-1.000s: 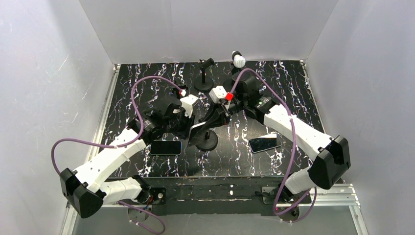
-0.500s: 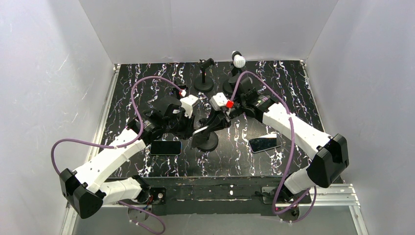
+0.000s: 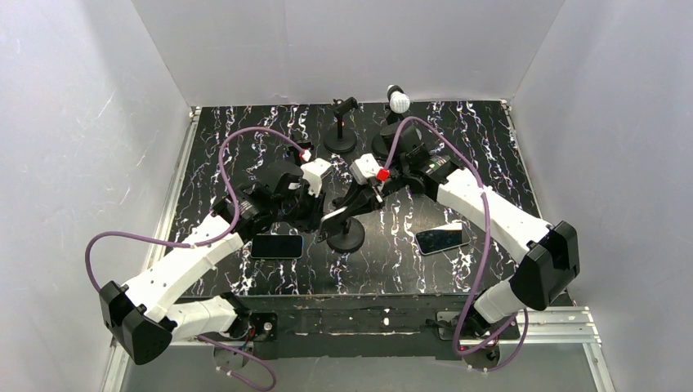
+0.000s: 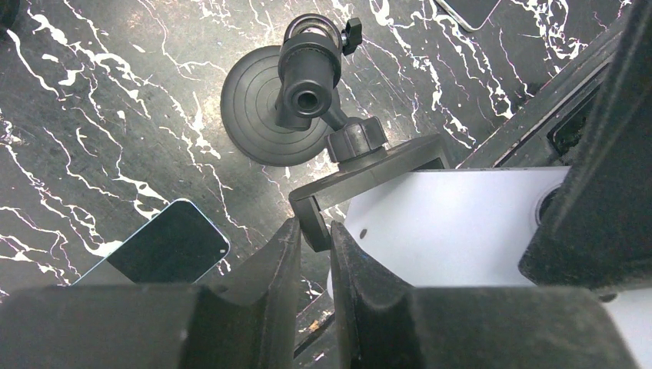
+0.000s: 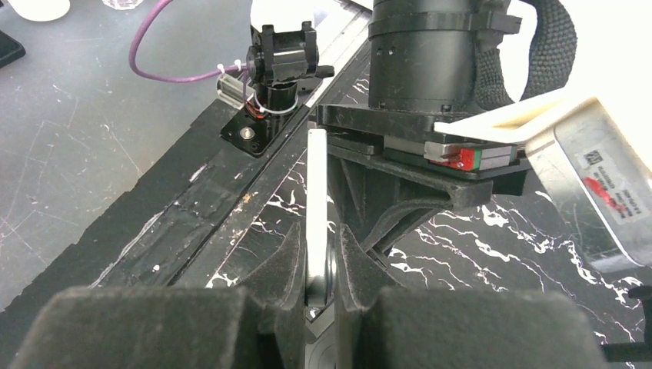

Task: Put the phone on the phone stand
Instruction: Install the phone on the phone stand.

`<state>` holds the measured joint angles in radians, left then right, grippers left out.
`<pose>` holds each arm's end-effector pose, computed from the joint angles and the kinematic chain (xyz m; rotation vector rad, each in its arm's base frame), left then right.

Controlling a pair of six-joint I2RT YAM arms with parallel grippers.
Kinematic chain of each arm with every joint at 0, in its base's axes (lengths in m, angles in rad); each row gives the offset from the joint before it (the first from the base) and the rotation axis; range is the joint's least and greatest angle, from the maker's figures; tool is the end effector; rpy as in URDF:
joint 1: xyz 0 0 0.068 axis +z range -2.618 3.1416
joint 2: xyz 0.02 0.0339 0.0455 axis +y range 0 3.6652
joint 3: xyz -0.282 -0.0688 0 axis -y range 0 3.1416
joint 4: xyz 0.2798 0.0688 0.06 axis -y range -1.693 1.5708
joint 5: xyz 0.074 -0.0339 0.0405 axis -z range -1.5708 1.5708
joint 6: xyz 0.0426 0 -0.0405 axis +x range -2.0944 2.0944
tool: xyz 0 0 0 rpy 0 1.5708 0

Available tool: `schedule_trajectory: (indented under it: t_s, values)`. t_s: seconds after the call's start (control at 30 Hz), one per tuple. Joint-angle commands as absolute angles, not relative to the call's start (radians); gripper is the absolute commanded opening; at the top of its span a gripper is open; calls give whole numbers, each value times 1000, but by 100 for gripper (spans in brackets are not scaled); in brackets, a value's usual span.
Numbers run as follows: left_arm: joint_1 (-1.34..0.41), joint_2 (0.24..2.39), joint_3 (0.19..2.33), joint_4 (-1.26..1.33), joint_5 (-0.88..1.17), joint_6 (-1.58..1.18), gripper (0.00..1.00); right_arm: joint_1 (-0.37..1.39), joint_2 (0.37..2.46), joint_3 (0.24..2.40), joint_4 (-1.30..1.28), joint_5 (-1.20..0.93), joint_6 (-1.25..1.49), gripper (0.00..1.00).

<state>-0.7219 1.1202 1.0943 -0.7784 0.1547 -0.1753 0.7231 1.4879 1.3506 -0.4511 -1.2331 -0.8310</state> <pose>0.1900 -0.1761 0.3365 0.7346 2.3371 -0.5992 0.2398 0.2653 0.3668 -1.7584 0.8094 1.2287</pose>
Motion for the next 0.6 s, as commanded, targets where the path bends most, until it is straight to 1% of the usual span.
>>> schedule_trajectory:
  t_s: [0.0,0.17,0.27,0.57]
  values:
    - [-723,1092,1100,-794,195,-168,0,725,1506,1423,-486,-1236,-888,1]
    - [-723,1087,1100,-800,181,-170,0,726,1493,1405,-474,-1136,-849,1]
    - [-724,1089,1097,-799,180,-173,0,725,1464,1366,-387,-1078,-758,1]
    - [-722,1107,1104,-805,166,-170,0,726,1386,1284,-284,-922,-651,1]
